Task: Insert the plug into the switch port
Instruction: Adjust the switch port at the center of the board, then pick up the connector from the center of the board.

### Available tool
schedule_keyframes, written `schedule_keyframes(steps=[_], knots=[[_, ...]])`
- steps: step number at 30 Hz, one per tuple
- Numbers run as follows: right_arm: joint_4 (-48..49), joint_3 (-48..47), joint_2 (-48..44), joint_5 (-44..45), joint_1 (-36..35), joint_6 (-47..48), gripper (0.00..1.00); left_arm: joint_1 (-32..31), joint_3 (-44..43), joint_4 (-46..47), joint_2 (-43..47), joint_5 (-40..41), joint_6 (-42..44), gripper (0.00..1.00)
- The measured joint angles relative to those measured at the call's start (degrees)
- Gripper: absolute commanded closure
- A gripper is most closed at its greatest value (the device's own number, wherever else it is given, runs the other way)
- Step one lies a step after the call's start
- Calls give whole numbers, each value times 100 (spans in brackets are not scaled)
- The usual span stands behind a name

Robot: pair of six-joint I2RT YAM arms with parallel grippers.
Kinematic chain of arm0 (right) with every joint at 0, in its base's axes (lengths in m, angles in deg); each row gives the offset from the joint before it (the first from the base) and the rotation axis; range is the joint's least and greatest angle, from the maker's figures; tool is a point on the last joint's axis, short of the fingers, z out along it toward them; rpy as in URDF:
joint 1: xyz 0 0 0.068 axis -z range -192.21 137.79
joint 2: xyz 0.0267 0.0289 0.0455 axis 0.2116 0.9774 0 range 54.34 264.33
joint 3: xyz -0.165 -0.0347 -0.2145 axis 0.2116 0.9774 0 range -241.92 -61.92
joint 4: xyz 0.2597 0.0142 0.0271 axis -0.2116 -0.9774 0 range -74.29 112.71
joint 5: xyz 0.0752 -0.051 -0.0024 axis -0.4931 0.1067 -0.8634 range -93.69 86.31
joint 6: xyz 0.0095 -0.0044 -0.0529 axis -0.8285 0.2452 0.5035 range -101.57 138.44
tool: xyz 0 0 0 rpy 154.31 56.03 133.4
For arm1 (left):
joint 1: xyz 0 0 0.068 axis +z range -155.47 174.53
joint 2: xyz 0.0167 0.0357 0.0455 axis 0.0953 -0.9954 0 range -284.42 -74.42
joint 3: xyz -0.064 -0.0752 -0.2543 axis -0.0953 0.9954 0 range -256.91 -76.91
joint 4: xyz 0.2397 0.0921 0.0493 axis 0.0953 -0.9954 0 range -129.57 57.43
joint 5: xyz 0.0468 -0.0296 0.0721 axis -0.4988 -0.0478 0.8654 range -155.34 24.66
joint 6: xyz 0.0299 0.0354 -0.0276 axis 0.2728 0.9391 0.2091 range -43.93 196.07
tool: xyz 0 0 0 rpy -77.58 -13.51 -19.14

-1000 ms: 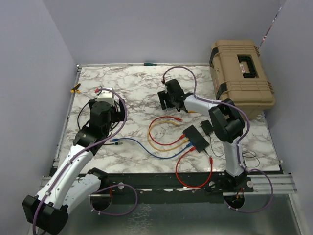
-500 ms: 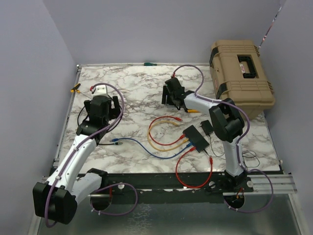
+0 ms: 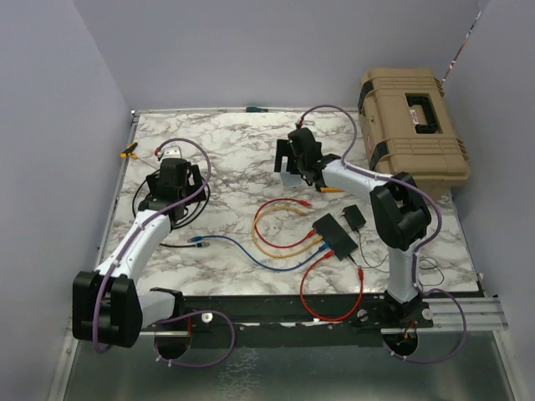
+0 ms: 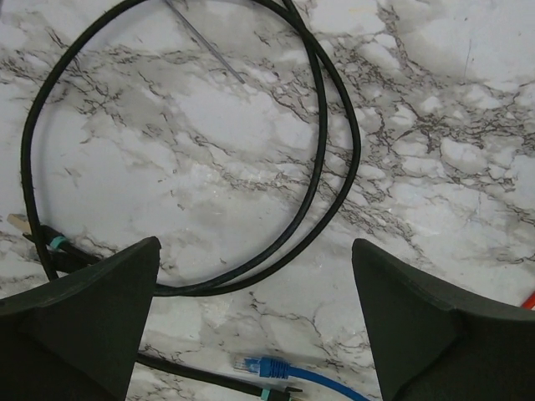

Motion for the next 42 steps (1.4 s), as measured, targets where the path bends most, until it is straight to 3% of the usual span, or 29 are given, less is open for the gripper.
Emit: schedule_keyframes(steps=[8,12,16,22,33,35,39,42], knots=[[398,380,-861,15,2,278,0,59,-376,-44,-997,-245,22,25],[472,472,-994,44,24,358,0,70,-455,-92,-1488,-424,105,43],[490,529,-997,39,37,391,0,98,-525,-210,-1952,-575,190,52],[494,575,-997,39,42,428,0,179,-732,-264,-2420,-686,284,60],[492,575,-997,37,42,463,0,251,-1261,-326,-3167,-1154,431,64],[492,575,-997,37,42,481,0,264,-1292,-330,-3198,-1259,439,72],[490,575,-997,37,42,485,0,291,-1296,-334,-3198,-1344,487,96],[490,575,-997,31,42,485,0,295,-1311,-361,-3198,-1351,533,100]])
